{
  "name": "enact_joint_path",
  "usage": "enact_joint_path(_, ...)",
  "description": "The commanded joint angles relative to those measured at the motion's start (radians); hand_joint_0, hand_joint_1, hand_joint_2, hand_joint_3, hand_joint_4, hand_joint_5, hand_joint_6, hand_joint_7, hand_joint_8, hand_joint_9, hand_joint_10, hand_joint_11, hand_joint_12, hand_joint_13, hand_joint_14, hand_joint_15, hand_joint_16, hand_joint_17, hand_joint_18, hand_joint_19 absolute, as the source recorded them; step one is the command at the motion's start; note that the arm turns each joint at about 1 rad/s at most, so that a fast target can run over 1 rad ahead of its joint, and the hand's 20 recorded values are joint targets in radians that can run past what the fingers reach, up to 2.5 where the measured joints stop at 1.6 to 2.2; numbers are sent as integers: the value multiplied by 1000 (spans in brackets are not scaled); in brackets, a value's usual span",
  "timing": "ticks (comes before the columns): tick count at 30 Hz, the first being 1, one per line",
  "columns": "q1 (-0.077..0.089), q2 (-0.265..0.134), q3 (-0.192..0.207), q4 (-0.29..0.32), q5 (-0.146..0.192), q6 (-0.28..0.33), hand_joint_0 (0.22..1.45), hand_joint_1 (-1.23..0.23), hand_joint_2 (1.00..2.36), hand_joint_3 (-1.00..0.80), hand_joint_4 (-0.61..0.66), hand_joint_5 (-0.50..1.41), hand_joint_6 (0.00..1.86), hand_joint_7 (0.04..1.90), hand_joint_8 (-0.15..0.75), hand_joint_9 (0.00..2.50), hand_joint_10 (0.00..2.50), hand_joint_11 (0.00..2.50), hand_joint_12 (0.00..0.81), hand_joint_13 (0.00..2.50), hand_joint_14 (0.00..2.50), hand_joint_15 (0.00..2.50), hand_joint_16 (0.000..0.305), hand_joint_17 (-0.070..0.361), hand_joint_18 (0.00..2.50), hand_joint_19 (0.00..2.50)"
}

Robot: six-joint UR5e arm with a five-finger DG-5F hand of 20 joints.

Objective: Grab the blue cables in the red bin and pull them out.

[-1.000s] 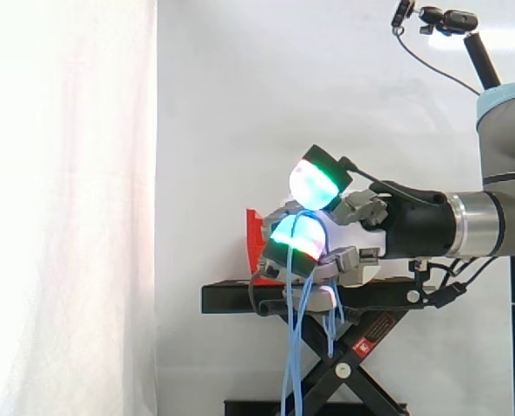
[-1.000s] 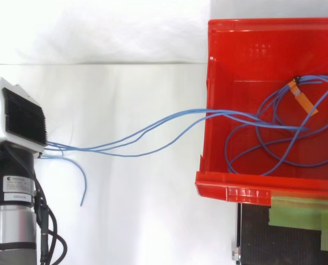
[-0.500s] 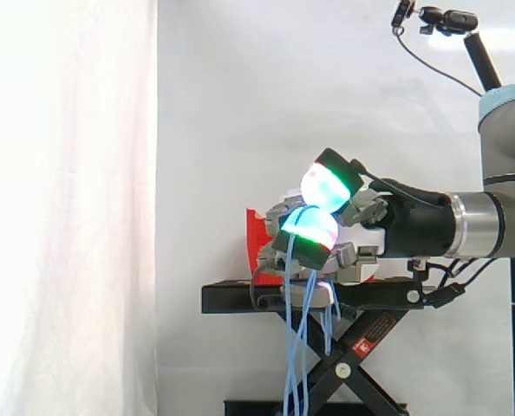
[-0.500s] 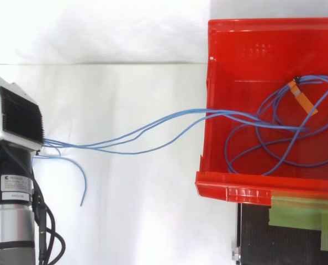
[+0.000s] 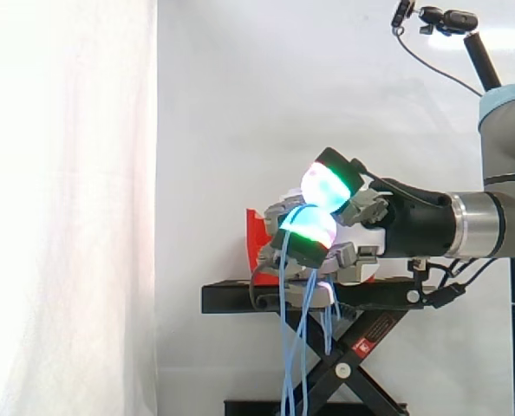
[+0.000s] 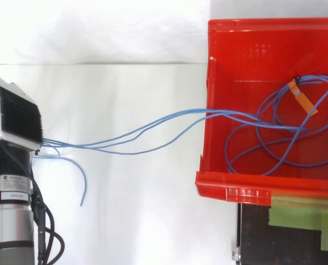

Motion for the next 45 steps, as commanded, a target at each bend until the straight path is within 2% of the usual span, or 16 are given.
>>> enact_joint_path(1,0,0,0,0,0,0,894,-928,1000,-1000,73,684,746,564,257,950,11,1317,294,1020,1678,1143,44,98,954,1222)
enact_joint_path(10,0,0,0,-2,2,34,905,-949,1000,-1000,63,584,986,463,256,934,11,1335,300,1011,1696,1124,44,98,947,1222)
enact_joint_path(14,0,0,0,-9,2,64,914,-956,1000,-1000,64,573,1015,450,254,945,10,1375,300,1007,1704,1117,44,98,943,1221)
enact_joint_path(21,0,0,0,-12,0,69,945,-954,1000,-1000,50,565,1055,420,240,977,0,1553,296,1004,1714,1107,43,98,954,1204)
enact_joint_path(24,0,0,0,-12,2,69,958,-952,1000,-1000,49,563,1062,416,235,962,120,1535,296,1006,1716,1107,44,98,960,1200)
enact_joint_path(29,0,0,0,-12,2,68,968,-949,1000,-1000,51,554,1083,407,238,950,163,1514,304,1004,1716,1117,44,98,972,1199)
enact_joint_path(36,0,0,0,-15,2,68,985,-979,1000,-987,52,482,1236,358,242,897,249,1497,302,986,1720,1128,44,100,968,1198)
enact_joint_path(38,0,0,0,-17,2,68,984,-982,1001,-971,50,470,1263,348,241,874,376,1480,305,976,1759,1135,44,99,968,1210)
enact_joint_path(39,0,0,0,-17,2,68,985,-984,1001,-965,52,463,1279,338,233,834,691,1383,299,965,1805,1116,44,99,968,1206)
enact_joint_path(40,0,0,0,-17,2,68,985,-985,1001,-959,55,461,1286,334,234,818,827,1364,299,962,1812,1129,44,99,972,1206)
enact_joint_path(43,0,0,0,-17,2,68,989,-985,1001,-970,55,453,1307,321,238,730,1605,1161,307,949,1901,1082,44,98,977,1196)
enact_joint_path(45,0,0,0,-17,2,68,991,-982,1001,-975,56,447,1316,320,234,691,1892,1085,304,941,1955,1062,44,98,981,1195)
